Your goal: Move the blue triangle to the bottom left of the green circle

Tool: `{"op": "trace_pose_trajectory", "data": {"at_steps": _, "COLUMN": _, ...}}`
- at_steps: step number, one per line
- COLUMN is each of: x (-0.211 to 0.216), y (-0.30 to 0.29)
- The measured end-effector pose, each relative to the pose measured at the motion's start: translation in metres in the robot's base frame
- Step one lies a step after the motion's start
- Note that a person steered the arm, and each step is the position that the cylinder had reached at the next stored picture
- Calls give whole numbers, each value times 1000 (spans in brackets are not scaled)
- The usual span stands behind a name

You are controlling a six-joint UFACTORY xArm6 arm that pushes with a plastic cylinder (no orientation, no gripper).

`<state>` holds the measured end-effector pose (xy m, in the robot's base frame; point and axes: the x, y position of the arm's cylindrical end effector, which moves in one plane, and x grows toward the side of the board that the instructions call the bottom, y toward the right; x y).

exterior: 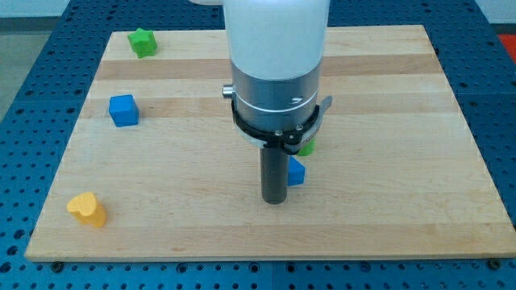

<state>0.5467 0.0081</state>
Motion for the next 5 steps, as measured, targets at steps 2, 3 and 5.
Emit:
{"op": "trace_pose_trajectory", "data": {"at_steps": 2, "x": -1, "y": 29}}
{"op": "trace_pose_trajectory", "data": {"at_steps": 3, "x": -6, "y": 29}}
{"op": "trace_pose_trajectory", "data": {"at_steps": 5, "x": -7, "y": 9}}
